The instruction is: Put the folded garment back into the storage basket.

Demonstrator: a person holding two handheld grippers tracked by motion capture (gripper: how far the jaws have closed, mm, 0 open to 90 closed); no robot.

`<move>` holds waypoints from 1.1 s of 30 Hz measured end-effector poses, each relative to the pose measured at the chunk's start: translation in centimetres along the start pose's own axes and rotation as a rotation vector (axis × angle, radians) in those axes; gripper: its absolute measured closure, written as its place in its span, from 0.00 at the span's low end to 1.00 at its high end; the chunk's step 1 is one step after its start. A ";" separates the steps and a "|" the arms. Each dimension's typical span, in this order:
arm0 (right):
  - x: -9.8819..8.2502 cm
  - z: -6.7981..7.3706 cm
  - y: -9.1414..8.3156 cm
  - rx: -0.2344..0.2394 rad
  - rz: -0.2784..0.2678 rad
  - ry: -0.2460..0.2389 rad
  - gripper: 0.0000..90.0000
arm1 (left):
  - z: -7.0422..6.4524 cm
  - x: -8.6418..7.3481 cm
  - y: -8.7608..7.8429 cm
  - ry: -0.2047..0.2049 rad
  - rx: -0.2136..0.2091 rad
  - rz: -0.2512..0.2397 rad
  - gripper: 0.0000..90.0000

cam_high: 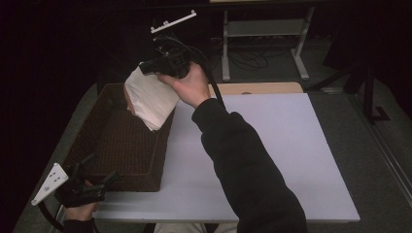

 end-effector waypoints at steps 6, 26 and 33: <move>-0.2 0.1 1.1 0.006 0.008 -0.002 0.96 | 0.0 0.0 0.0 0.000 0.000 -0.002 0.00; -0.8 0.9 5.0 0.046 0.012 0.010 0.96 | 0.1 0.0 -0.3 -0.004 0.003 -0.006 0.00; -1.1 1.1 6.2 0.064 0.012 0.019 0.96 | 0.2 0.0 -0.4 -0.004 0.007 -0.005 0.00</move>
Point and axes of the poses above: each handheld gripper's, and its own axes: y roughly forward along the jaws, x roughly out of its top, z roughly to its left, the point moved 9 cm from there along y, roughly forward along the jaws, and after that the axes turned 13 degrees about y, right-handed, at the moved point
